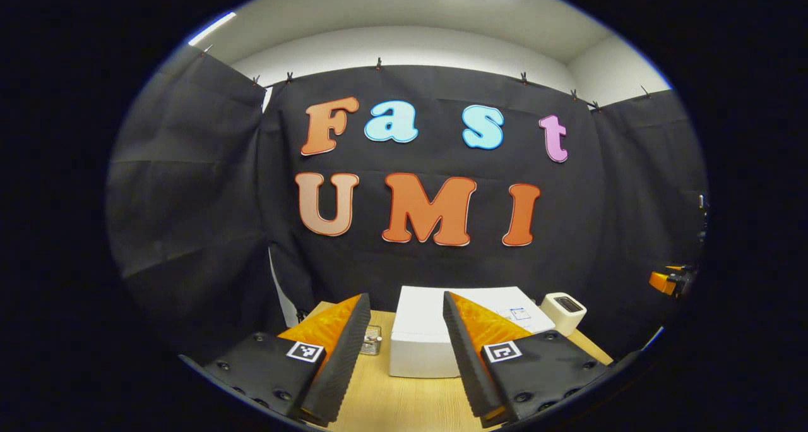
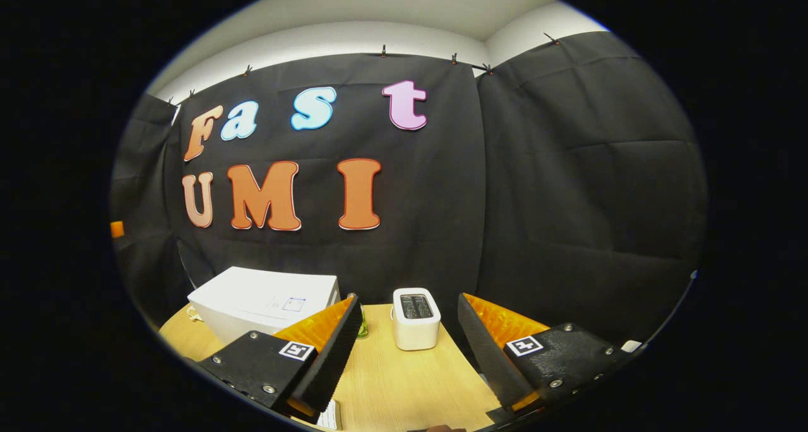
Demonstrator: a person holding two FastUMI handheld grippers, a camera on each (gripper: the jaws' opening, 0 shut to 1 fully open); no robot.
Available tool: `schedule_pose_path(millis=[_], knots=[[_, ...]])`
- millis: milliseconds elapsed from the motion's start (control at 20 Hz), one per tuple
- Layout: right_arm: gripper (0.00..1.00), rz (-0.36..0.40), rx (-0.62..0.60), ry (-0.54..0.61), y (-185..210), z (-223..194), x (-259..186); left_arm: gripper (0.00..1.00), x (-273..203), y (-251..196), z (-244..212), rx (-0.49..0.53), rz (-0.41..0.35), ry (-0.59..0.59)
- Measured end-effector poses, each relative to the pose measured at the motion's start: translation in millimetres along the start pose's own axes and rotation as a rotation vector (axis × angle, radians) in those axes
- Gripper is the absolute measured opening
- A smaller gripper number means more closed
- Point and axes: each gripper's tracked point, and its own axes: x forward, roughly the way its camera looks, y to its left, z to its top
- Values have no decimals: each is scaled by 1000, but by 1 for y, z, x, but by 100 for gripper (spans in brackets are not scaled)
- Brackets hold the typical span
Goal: Open the microwave oven with the left hand, put the food in, and close the microwave oven.
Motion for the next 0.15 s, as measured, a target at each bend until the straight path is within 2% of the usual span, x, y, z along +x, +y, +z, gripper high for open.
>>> schedule_pose_path(millis=[50, 150], knots=[[95, 7, -5, 7, 3, -1, -1, 77, -7, 2, 6, -3, 1, -16], [95, 19, -14, 11, 6, -3, -3, 97, -15, 10, 15, 3, 20, -39]])
